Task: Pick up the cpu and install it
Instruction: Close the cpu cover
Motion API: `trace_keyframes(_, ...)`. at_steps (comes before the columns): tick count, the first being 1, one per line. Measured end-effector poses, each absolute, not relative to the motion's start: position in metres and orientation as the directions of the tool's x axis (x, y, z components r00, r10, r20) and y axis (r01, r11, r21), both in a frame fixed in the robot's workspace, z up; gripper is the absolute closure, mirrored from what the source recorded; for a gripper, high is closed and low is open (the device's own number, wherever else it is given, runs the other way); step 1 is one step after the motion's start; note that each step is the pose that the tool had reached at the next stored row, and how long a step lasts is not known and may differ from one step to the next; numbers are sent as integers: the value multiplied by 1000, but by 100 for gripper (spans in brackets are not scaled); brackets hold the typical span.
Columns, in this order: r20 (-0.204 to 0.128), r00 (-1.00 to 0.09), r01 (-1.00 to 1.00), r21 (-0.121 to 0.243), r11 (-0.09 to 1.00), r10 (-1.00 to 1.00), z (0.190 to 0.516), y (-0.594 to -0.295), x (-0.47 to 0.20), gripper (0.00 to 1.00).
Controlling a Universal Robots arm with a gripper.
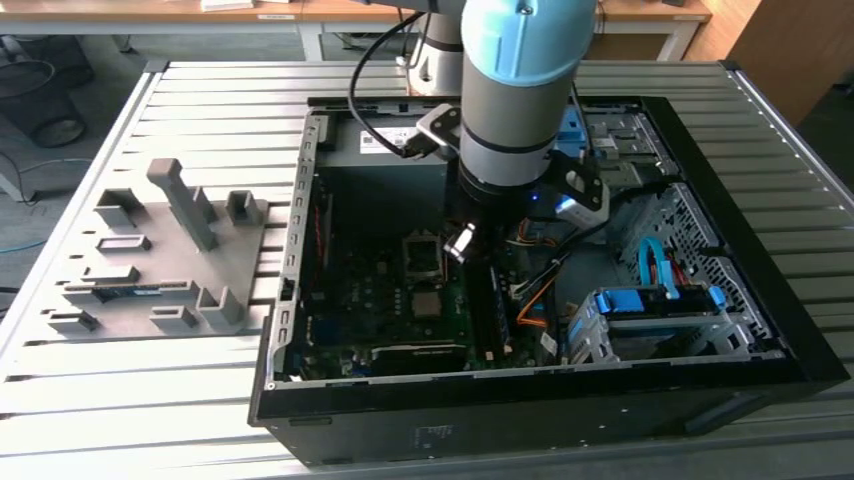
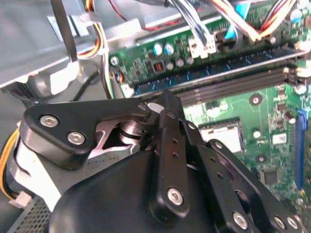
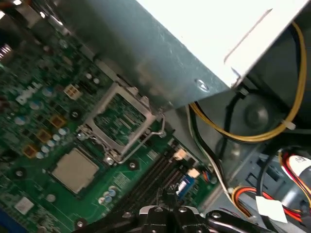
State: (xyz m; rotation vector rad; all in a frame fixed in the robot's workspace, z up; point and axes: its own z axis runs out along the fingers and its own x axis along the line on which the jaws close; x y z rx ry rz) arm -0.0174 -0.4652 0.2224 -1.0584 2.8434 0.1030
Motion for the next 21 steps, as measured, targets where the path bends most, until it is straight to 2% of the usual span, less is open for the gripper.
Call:
trace_keyframes(7,-129,-751,-655,23,755,-648,222,-465,-18,90)
trace_keyframes(11,-168,-752,-654,68,754,-637,222,-465,-18,90)
trace_keyframes(21,-171,-751,-654,66,754,-637,222,-465,-32,90)
